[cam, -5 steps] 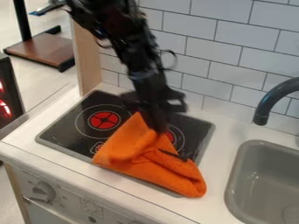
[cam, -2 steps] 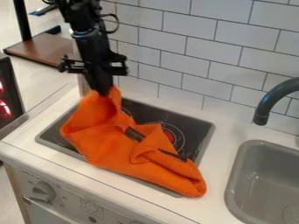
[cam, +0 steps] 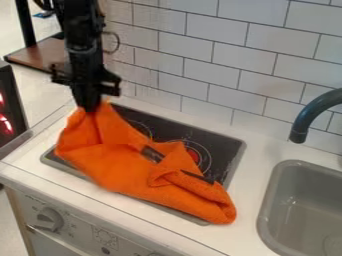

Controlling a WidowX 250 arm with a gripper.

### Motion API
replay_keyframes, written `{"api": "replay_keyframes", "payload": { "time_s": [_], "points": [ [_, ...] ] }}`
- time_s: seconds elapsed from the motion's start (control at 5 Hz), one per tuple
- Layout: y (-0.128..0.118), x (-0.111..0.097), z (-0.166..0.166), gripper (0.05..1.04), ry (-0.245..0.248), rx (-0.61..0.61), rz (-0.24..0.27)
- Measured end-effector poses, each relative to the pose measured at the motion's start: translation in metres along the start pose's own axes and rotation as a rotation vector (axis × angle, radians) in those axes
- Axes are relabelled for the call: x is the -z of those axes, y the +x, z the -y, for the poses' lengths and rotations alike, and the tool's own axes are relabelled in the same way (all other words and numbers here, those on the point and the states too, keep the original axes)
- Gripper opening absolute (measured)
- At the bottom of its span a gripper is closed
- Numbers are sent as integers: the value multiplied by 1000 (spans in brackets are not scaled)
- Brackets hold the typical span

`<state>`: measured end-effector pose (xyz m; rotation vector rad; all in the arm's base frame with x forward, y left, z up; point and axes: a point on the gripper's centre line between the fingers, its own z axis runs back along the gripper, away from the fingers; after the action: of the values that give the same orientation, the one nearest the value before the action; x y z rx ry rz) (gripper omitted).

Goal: Unfold the cloth from the right to the left

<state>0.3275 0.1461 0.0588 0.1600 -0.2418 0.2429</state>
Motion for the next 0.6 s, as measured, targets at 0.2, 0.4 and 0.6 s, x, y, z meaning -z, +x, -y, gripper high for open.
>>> {"api": "replay_keyframes", "payload": {
  "time_s": [0.2, 0.4, 0.6],
  "points": [
    [-4, 22, -5, 69, 35, 3, -22],
    [-6, 46, -17, 69, 82, -15, -55],
    [-4, 64, -22, 69, 119, -19, -81]
  ]
}}
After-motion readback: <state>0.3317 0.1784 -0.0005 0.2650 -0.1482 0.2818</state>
